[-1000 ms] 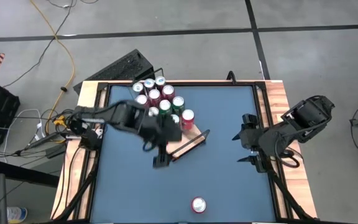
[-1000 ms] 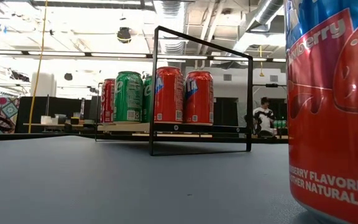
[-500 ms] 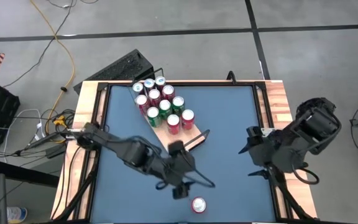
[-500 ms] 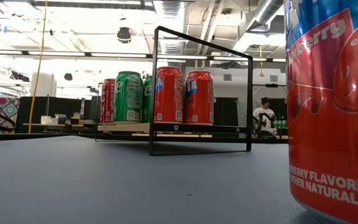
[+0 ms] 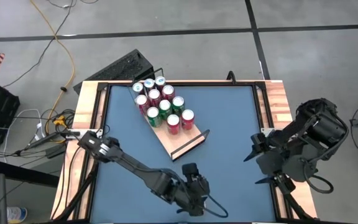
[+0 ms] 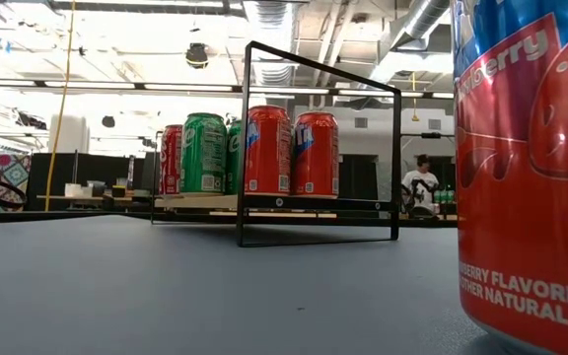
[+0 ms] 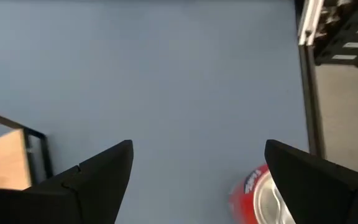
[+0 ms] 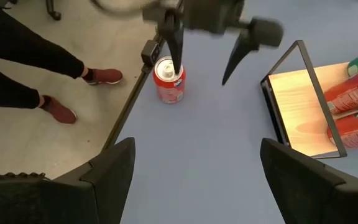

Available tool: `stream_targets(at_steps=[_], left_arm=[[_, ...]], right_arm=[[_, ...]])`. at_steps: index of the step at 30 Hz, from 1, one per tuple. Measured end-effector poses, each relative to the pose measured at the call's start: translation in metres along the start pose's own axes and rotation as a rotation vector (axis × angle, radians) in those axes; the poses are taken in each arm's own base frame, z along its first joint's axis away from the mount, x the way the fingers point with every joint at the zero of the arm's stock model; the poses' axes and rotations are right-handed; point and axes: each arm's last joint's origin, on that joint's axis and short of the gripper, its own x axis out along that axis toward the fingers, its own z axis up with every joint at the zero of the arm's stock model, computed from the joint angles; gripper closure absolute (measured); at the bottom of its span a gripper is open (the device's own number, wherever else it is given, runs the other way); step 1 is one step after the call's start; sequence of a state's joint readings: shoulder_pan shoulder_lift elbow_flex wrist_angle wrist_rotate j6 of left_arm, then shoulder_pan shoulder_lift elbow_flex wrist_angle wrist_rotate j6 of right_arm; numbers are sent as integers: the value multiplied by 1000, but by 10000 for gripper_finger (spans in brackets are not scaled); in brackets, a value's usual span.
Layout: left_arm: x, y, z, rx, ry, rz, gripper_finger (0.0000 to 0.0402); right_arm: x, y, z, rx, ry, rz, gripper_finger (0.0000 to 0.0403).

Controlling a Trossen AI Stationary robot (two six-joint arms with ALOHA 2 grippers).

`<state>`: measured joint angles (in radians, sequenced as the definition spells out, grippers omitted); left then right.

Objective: Place canned beverage on shelf
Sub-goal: Put the red soda can on the shelf aligned with the other red soda cans

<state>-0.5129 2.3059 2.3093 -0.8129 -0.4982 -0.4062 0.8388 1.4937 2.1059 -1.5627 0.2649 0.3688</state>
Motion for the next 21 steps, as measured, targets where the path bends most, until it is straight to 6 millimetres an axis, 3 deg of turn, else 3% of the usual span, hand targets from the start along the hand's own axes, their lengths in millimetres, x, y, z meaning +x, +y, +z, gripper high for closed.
stream_targets(at_steps=[5,11,21], left_arm=[[23,-18,-19,-47,11,2,54],[18,-30,-22,-142,-23,12,54],[11,-56,-33,-137,-107,33,54]], right_arm=[[0,0,0,1,0,-1,74],[0,-1,0,-1,-8,-22,74],[0,-2,1,-2,-18,-49,74]])
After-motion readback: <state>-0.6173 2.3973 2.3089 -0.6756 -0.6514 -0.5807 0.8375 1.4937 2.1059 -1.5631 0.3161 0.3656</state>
